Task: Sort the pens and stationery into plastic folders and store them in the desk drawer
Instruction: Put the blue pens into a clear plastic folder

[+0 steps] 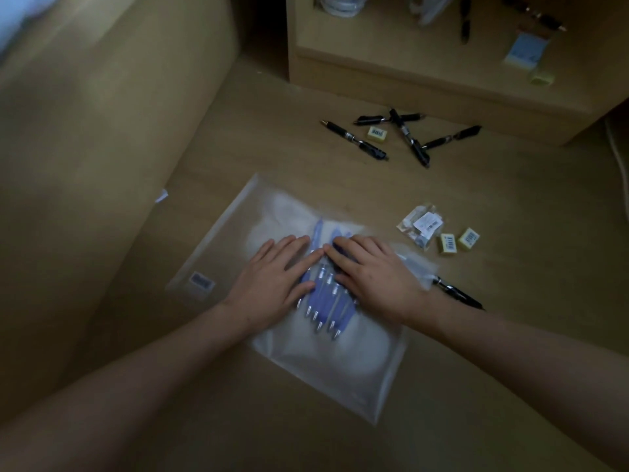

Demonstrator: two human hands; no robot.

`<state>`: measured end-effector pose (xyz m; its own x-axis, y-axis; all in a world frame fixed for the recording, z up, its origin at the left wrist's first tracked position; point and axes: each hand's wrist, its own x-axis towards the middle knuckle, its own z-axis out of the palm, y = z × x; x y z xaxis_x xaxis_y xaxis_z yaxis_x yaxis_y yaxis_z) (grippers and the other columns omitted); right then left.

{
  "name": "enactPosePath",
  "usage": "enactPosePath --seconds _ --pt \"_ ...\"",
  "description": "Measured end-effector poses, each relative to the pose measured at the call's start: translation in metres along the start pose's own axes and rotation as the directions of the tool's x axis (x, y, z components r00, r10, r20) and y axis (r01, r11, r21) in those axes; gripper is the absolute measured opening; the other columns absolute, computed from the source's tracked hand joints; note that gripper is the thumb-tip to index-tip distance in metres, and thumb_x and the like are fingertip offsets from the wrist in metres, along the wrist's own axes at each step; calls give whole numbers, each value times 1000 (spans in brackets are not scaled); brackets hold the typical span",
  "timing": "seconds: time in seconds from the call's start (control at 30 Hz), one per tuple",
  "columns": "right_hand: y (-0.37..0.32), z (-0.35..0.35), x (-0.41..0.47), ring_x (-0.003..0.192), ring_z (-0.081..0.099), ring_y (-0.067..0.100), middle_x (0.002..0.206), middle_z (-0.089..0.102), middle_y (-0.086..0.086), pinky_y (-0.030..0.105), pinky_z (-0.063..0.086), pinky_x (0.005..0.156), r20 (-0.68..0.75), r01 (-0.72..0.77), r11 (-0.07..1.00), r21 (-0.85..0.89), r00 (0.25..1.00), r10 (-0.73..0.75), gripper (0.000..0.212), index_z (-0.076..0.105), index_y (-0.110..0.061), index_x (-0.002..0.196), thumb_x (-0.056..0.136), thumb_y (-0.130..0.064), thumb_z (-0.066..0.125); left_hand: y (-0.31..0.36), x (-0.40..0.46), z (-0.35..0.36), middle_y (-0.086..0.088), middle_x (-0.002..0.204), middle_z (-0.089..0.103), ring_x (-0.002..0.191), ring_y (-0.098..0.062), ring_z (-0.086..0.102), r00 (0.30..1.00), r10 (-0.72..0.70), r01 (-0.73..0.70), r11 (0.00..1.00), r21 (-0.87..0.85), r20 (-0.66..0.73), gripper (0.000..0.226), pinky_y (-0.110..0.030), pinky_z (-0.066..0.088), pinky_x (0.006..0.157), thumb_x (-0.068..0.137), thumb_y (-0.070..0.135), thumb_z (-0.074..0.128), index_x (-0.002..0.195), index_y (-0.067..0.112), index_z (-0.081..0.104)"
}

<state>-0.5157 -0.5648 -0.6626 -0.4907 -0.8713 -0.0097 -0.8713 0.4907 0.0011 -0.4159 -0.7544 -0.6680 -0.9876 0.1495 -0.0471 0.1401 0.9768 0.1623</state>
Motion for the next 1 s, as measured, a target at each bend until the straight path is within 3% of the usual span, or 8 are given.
enactPosePath --seconds 0.4,0.57,0.63,0.77,0.87,1.0 --pt "6 -11 10 89 61 24 107 63 3 32 50 73 -29 99 995 28 995 -98 45 65 -12 115 89 -31 35 0 6 -7 -11 130 57 115 -27 58 998 16 -18 999 37 54 51 -45 46 95 89 34 32 132 19 55" --pt "5 -7 0 102 58 23 117 61 3 33 48 85 32 18 994 112 999 -22 47 58 -15 124 87 -40 40 -3 -7 6 -3 155 26 141 -19 27 996 -23 32 995 -99 87 58 -48 26 111 95 41 18 150 24 20" --pt "8 -5 -4 103 58 28 119 60 8 37 47 88 26 -54 980 190 998 50 50 56 -11 125 85 -41 55 -1 -11 3 -5 155 26 142 -16 21 997 -69 76 974 -215 39 63 -46 25 113 94 44 22 150 15 21" --pt "23 -8 -7 88 64 27 101 67 8 31 46 79 -63 -42 990 132 997 51 31 66 -9 107 80 -25 70 -11 -21 -4 -10 153 28 139 -19 22 972 -234 220 947 -236 -33 69 -43 23 113 91 49 26 148 10 26" --pt "23 -15 -3 75 65 28 84 67 8 33 53 67 -40 -26 984 179 999 33 8 67 -10 83 77 -14 64 -27 -30 -8 -11 153 27 141 -26 26 937 -351 343 917 -202 -1 77 -43 16 114 87 55 18 147 8 27" --pt "21 -19 3 70 62 32 78 65 9 41 53 59 -7 -164 935 316 984 176 17 65 -9 76 83 -16 51 -37 -39 -11 -10 153 29 140 -25 27 934 -357 356 926 -126 16 79 -41 11 115 86 57 14 146 9 30"
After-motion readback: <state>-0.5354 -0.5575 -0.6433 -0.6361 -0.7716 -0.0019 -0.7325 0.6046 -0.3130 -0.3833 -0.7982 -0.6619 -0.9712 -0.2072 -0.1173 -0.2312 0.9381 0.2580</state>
